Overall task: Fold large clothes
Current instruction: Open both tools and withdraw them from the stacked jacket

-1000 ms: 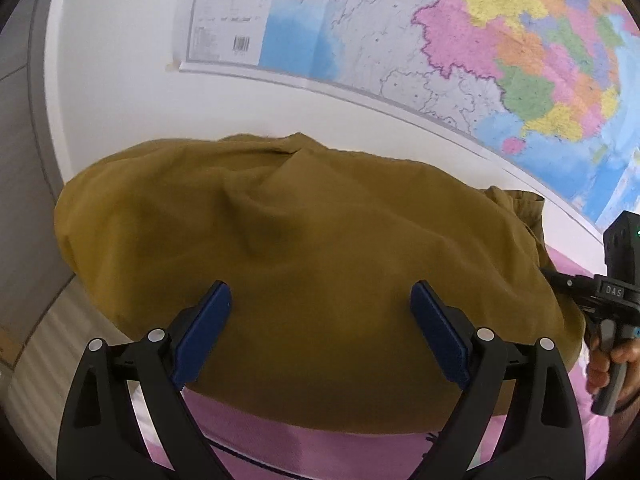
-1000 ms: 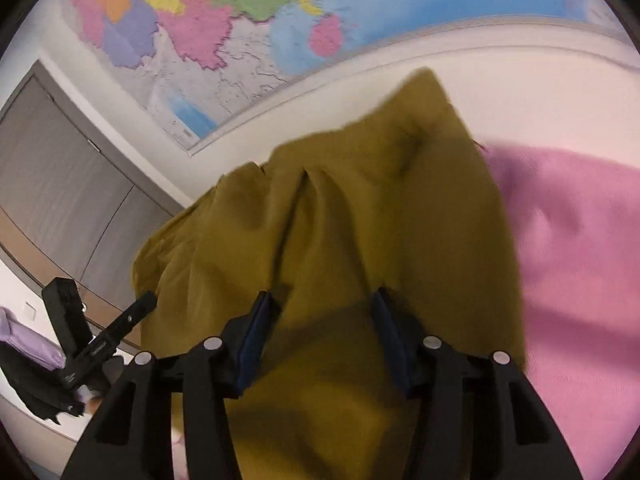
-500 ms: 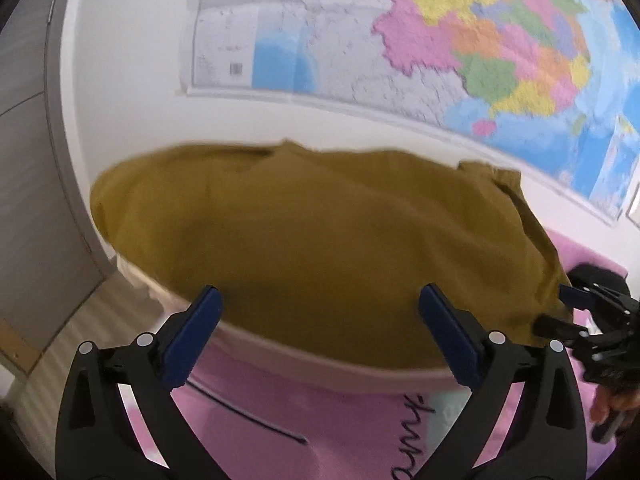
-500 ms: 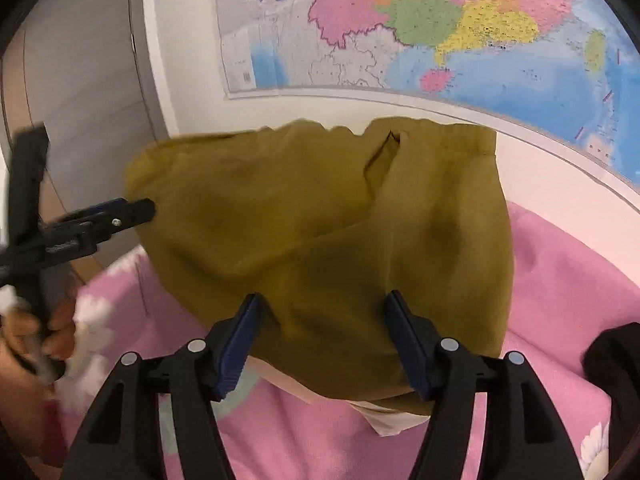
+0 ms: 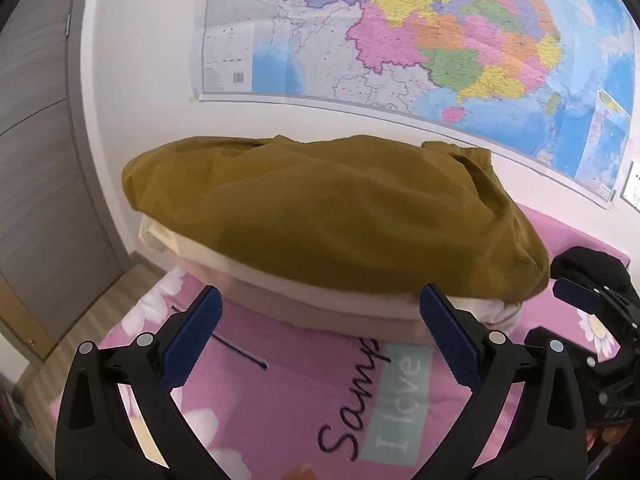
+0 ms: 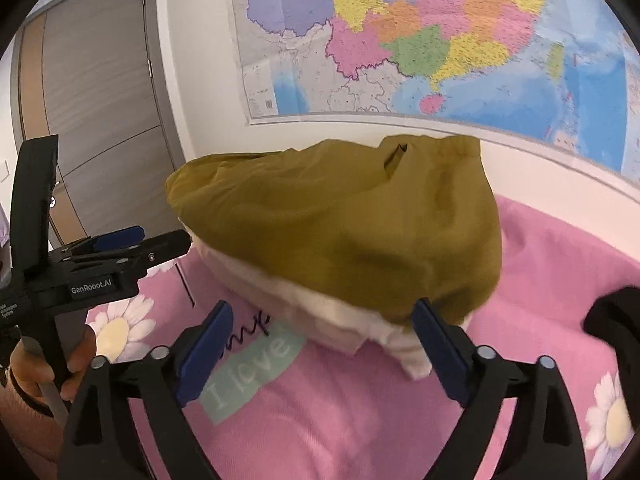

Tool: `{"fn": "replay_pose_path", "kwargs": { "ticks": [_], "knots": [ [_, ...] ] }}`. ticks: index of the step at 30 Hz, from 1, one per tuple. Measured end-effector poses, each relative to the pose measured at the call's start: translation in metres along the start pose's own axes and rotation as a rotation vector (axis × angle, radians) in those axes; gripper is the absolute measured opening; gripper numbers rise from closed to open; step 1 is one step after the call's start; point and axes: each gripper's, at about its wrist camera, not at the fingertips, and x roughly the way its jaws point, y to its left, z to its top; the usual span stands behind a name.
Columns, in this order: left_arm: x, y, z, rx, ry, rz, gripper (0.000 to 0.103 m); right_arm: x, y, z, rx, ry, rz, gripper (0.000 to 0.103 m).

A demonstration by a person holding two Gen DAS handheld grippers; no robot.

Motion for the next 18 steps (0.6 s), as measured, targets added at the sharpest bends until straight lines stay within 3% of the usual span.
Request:
{"fn": "replay_pose_path", "kwargs": {
  "ticks": [3,18],
  "knots": [
    [-0.008,-0.008,-0.009,-0.003,0.004,0.020,0.098,-0.011,0.002,-0.010,-0.004,-0.013,-0.021,0.097],
    [-0.041,-0.039,-0.054,0.001,0.057,0.076,0.098,-0.046,0.011,-0.049,0.028,-0.013,-0.063,0.097]
  ]
}}
